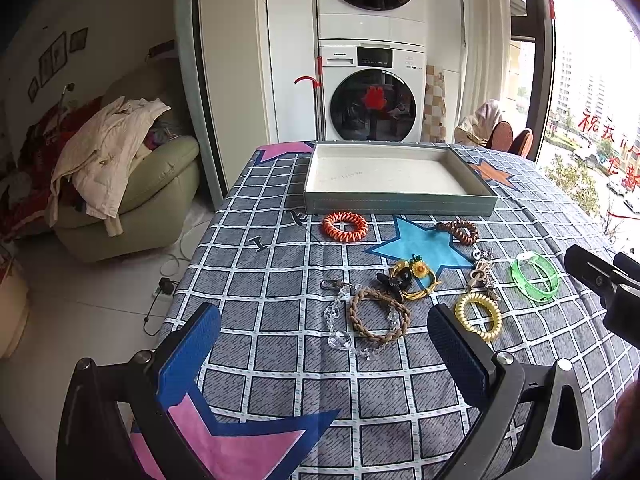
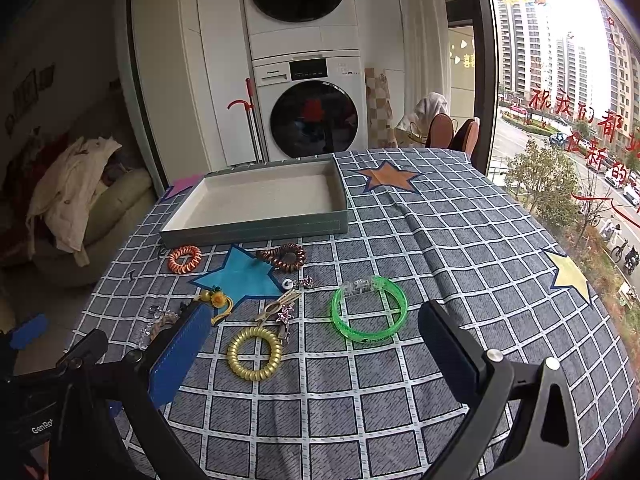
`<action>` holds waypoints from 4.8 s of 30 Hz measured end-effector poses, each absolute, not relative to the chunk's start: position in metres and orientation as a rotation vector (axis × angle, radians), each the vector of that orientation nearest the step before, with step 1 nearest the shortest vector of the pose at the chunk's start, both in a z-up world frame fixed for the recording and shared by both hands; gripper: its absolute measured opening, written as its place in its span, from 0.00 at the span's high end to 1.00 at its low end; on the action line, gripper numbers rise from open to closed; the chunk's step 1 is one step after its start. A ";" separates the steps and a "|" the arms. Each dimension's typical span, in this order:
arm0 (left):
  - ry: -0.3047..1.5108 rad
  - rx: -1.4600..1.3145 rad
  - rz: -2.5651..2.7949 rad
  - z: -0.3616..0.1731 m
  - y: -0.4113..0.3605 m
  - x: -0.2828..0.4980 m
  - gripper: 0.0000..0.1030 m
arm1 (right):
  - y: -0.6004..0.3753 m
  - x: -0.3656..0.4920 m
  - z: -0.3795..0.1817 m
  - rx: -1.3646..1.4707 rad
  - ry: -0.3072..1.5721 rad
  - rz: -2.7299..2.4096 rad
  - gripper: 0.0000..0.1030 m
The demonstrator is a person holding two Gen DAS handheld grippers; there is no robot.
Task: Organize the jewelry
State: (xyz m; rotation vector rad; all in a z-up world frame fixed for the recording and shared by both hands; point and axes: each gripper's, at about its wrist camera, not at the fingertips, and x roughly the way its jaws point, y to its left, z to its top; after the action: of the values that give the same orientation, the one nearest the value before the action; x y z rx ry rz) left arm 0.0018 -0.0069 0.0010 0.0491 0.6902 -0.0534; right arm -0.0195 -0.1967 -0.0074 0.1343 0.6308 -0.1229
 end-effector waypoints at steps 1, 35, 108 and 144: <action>0.690 0.050 -0.053 0.001 -0.006 0.002 0.00 | -0.197 -0.019 -0.007 0.135 0.631 -0.123 0.00; 0.697 0.051 -0.054 0.000 -0.006 0.005 0.00 | -0.198 -0.018 -0.009 0.141 0.637 -0.117 0.00; 0.935 -0.093 -0.330 -0.008 -0.009 0.185 0.81 | -0.270 0.074 -0.030 0.146 0.928 -0.108 0.92; 1.029 0.046 -0.296 -0.058 -0.027 0.197 0.70 | -0.250 0.067 -0.010 0.215 0.865 0.009 0.92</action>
State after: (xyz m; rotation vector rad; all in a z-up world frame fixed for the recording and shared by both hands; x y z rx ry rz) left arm 0.1975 -0.0272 -0.0581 0.0462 1.0290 -0.2963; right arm 0.0667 -0.2503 -0.0101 0.2150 0.8653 0.0087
